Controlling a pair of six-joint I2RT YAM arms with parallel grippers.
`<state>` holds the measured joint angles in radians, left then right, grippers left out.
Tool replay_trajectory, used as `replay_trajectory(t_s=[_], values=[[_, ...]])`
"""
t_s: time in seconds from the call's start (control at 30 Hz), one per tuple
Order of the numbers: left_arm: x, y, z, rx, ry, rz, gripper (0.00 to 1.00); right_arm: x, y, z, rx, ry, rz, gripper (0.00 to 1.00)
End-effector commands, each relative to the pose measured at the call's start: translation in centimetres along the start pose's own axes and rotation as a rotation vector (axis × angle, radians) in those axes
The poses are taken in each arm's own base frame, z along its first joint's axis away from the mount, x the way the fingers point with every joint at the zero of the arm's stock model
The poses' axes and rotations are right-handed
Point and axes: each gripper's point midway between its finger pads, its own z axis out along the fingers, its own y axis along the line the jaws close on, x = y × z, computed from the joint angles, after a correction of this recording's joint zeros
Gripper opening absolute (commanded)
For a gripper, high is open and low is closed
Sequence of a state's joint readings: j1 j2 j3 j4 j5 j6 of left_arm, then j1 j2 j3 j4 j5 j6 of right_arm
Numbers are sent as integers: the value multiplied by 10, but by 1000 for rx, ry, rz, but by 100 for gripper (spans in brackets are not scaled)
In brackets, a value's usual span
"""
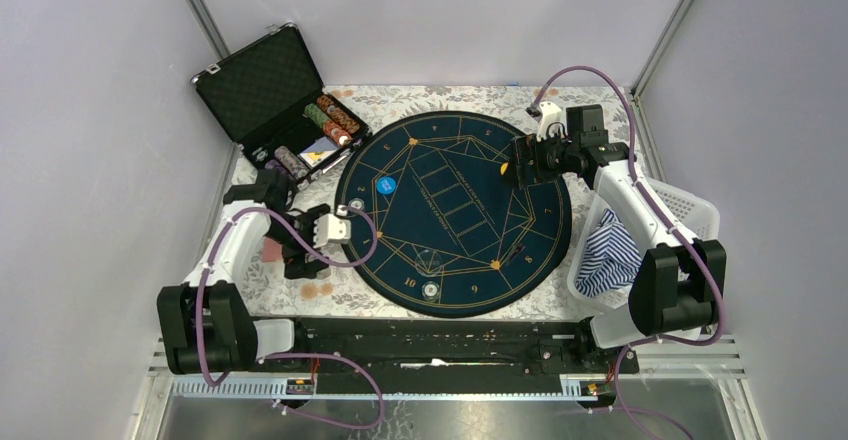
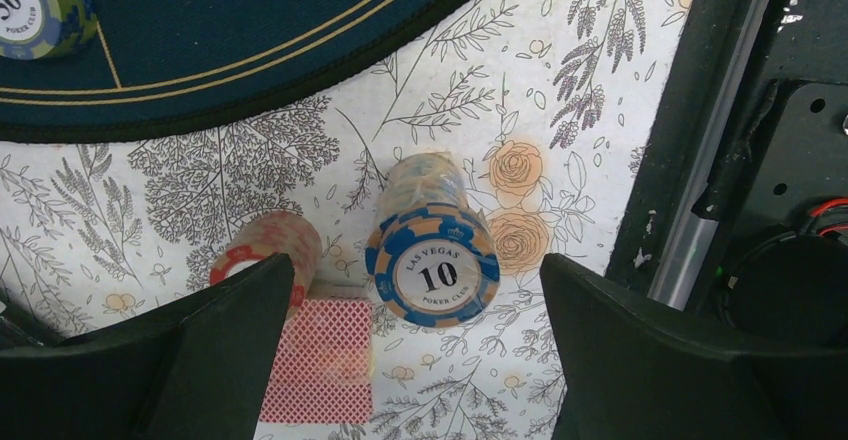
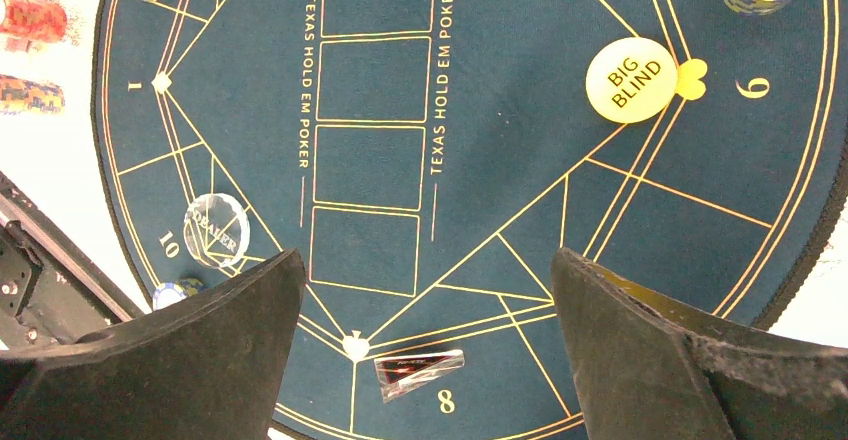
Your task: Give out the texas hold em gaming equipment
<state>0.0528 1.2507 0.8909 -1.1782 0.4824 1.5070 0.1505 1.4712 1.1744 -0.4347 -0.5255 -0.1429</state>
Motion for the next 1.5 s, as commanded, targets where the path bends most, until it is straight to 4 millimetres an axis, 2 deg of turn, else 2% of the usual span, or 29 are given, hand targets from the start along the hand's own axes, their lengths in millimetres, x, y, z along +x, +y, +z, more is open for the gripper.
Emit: replay_trajectory(t_s=[0.0,0.3,0.63,0.9,1.13,1.3,1.47], values=[[0,1,11,21,-13,55,98,-2,5,2,-31,-7,-20,100],[19,-6,32,21,58,61,90,-1,5,4,-35,0,-18,100],[22,-4,49,35,58,66,83,-1,4,4,-35,3,-17,100],[30,-6,62,49,76,52,70,-1,4,5,-36,6,-15,100],[37,-4,64,28,111,41,48,-1,3,5,-32,7,-17,100],[25,0,50,-13,92,46,30,-2,4,3,-32,1,-21,100],[4,5,32,-16,39,30,9,-3,5,1,-34,-4,-23,100]])
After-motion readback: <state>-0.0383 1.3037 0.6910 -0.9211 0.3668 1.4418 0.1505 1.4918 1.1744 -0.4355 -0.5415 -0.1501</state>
